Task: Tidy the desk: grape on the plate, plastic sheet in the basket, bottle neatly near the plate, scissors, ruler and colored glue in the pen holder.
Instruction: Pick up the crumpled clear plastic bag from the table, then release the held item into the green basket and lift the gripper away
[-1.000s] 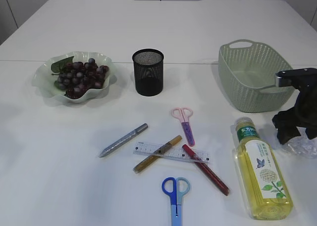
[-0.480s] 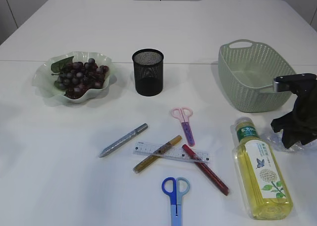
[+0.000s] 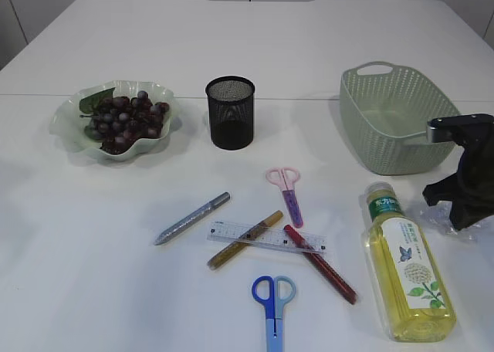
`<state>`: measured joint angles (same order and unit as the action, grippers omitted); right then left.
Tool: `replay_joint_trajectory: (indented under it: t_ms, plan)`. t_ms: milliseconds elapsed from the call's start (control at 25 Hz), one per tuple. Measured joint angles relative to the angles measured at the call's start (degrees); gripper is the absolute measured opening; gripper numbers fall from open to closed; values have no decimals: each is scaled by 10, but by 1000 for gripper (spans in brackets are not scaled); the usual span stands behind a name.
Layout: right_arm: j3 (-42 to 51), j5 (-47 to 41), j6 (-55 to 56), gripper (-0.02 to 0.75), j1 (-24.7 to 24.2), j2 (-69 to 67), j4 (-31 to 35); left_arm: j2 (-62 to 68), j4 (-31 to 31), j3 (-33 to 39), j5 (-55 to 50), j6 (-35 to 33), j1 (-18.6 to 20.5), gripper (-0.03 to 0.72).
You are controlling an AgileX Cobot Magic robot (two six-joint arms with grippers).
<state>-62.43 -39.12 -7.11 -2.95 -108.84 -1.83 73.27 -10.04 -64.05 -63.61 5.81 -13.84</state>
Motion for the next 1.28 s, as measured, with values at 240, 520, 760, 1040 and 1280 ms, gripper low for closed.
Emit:
replay_joint_trajectory:
  t_ms: [240,520,760,1040,1280]
  plan:
    - [0,-37,2,15,0,35,1,0,0,0,0,0,0,246]
    - [0,-116,-10,15,0,139,25,0,37,0,23,0,0,246]
    - [0,-82,-18,15,0,215,59,0,71,0,31,0,0,246]
    - [-67,-31,-19,15,0,198,82,0,100,0,31,0,0,246]
    - [-192,-22,-19,15,0,112,98,0,100,0,26,0,0,246]
